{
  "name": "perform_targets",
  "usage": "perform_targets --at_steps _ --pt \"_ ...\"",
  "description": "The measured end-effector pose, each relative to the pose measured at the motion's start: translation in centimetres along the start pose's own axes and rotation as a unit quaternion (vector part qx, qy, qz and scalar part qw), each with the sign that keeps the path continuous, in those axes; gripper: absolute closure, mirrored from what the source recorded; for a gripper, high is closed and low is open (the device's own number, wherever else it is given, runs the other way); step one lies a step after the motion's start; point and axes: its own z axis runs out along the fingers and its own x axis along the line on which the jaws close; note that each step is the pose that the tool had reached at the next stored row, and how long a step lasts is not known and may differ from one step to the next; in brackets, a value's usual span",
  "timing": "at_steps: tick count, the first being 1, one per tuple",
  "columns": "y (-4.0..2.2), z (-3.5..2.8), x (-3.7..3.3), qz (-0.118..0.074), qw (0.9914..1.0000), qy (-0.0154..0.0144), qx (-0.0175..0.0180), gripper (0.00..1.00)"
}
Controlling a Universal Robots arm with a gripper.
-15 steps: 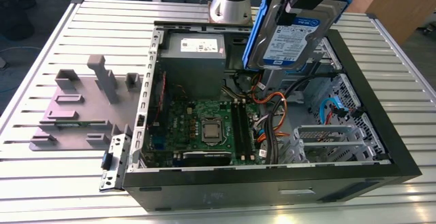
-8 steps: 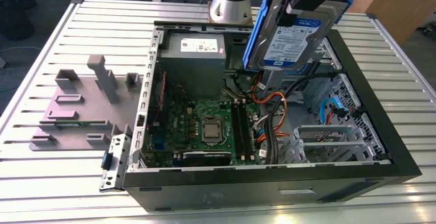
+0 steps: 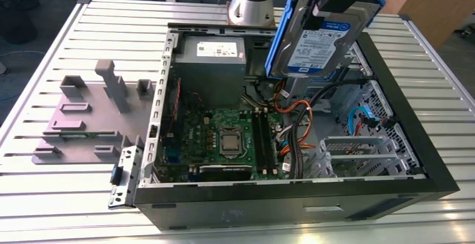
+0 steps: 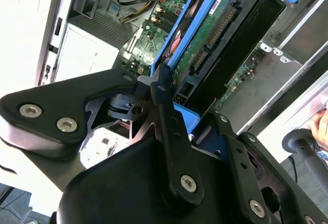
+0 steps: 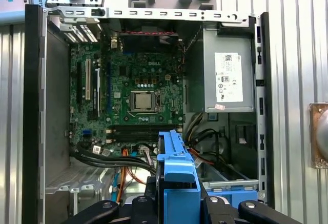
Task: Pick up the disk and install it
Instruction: 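Insert the disk into the insertion slot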
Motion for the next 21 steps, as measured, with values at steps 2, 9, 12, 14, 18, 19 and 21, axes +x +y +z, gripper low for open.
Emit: perform_targets --at_steps 2,9,12,14,18,19,21 --pt "-0.02 0.00 0.05 0.000 1.00000 0.0000 0.0000 0.63" --pt "-0.08 -0.01 0.26 0.000 1.00000 0.0000 0.0000 0.63" --pt "-0.10 -0.02 0.34 0.000 1.00000 0.0000 0.0000 0.63" --pt "-0.11 -0.01 0.41 0.000 1.00000 0.0000 0.0000 0.63" --pt "-0.14 -0.02 0.52 0.000 1.00000 0.0000 0.0000 0.63" --pt "-0.15 -0.03 0.55 0.000 1.00000 0.0000 0.0000 0.63" --pt "-0.16 -0.03 0.61 0.000 1.00000 0.0000 0.0000 0.63"
